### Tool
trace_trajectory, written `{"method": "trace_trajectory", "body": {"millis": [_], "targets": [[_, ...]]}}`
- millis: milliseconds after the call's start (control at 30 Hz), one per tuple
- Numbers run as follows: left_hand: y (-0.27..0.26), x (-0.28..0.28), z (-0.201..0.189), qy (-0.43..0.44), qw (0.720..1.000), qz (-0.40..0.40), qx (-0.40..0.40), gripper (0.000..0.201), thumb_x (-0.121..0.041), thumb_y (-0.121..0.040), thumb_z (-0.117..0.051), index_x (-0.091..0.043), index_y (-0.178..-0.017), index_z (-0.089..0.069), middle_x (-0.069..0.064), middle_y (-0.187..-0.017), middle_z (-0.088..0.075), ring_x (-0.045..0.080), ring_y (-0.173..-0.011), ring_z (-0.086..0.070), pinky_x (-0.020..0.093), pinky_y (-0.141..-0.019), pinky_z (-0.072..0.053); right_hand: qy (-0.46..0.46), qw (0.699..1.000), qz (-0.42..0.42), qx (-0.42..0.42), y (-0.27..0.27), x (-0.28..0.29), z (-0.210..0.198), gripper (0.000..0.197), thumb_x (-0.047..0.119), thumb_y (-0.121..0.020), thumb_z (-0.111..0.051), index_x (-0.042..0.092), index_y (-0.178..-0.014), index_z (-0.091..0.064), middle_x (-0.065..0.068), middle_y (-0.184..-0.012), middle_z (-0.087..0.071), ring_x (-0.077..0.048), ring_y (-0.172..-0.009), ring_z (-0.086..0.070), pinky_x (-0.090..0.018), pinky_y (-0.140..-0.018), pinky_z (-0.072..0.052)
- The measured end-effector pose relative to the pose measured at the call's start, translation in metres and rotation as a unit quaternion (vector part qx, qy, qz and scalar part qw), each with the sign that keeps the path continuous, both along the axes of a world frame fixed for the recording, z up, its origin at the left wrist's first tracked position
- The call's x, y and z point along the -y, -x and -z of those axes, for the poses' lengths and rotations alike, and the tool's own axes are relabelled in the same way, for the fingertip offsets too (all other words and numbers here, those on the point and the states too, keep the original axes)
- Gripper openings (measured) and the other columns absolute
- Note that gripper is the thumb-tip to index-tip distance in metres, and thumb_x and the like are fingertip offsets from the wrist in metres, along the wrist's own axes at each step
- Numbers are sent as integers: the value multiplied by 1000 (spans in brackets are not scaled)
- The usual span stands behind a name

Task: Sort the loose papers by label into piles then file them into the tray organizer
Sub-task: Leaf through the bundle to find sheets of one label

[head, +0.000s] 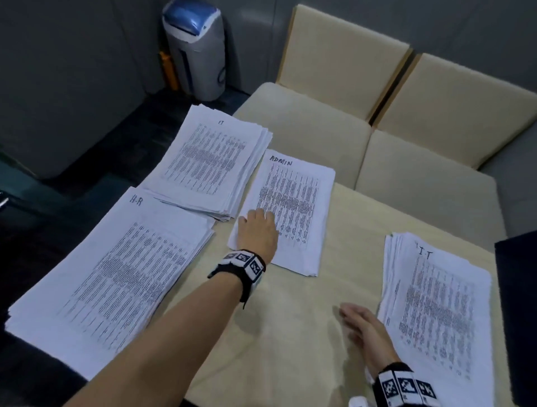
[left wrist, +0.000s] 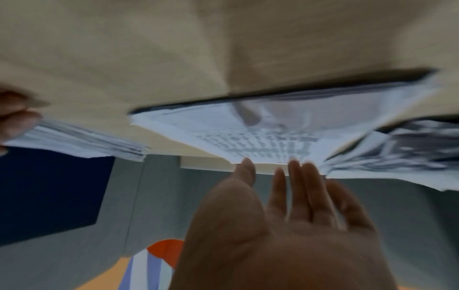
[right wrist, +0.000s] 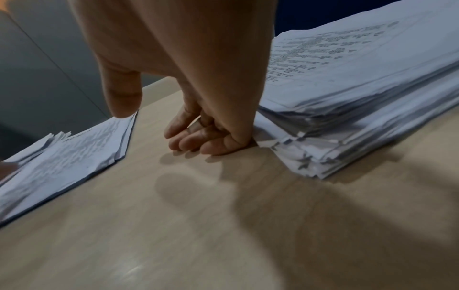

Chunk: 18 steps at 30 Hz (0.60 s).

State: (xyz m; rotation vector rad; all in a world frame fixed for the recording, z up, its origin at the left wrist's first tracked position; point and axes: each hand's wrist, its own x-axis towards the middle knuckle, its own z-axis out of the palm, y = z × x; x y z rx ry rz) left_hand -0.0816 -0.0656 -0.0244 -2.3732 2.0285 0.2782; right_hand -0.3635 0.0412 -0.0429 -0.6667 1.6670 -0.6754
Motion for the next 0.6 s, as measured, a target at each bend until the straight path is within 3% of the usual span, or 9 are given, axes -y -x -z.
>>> {"method": "trace_trajectory", "body": {"millis": [67, 167, 267, 300, 367, 433, 533, 600], "targets": [[14, 1, 10, -73, 996, 23, -41, 58, -51, -99, -43, -18, -145, -33, 13, -150, -35, 32, -138, -33, 50, -106, -34, -12, 1000, 14, 9, 0, 2, -1, 23, 23, -87, -76, 13, -108, -73, -6, -106, -75, -17, -96, -66, -28, -75, -44], [13, 10, 21, -125, 990, 46, -44, 72, -56, -98, -44, -24, -156, -16, 11, -165, -4, 30, -151, -7, 55, -114, -26, -11, 996, 63, 69, -1, 5, -10, 23, 18, -89, -73, 10, -110, -71, -8, -104, -78, -21, -96, -69, -30, -78, -49], [0, 23, 18, -111, 991, 53, -49, 75, -57, -94, -51, -26, -154, -20, 7, -165, -6, 27, -151, -10, 54, -115, -28, 86, 978, 176, 73, 14, 8, -26, 31, 20, -75, -79, 9, -102, -71, -14, -101, -77, -26, -95, -70, -29, -79, -59], [-4, 26, 18, -104, 992, 54, -51, 75, -57, -92, -53, -27, -153, -22, 6, -164, -8, 26, -150, -13, 53, -114, -29, 119, 971, 200, 54, 23, 9, -33, 28, 18, -73, -79, 10, -99, -71, -13, -100, -76, -25, -94, -70, -24, -76, -60], [-6, 28, 17, -102, 992, 58, -52, 75, -57, -91, -55, -26, -152, -24, 5, -164, -11, 26, -148, -18, 52, -113, -31, 148, 962, 228, -1, 49, 11, -42, 12, 5, -84, -74, 12, -93, -70, -11, -98, -72, -21, -92, -66, -18, -71, -59], [-6, 23, 18, -103, 992, 45, -51, 76, -57, -90, -54, -25, -152, -24, 6, -163, -12, 26, -148, -18, 53, -115, -27, 139, 961, 227, -80, 78, 12, -42, 17, -1, -92, -67, 15, -87, -67, -5, -93, -68, -16, -85, -63, -19, -69, -57], [15, 11, 12, -51, 996, 13, -77, 72, -51, -92, -53, -19, -150, -26, 10, -161, -16, 27, -149, -17, 53, -118, -18, 104, 954, 188, -207, 126, 9, -32, 9, 8, -93, -70, 15, -89, -66, -7, -91, -67, -27, -90, -63, -36, -86, -51], [44, 4, 2, 3, 995, 19, -102, 63, -45, -93, -53, -16, -146, -34, 12, -157, -26, 29, -144, -26, 50, -114, -24, 50, 938, 137, -315, 156, 6, -25, 20, 18, -89, -76, 10, -104, -66, -10, -103, -68, -32, -103, -64, -42, -95, -48]]}}
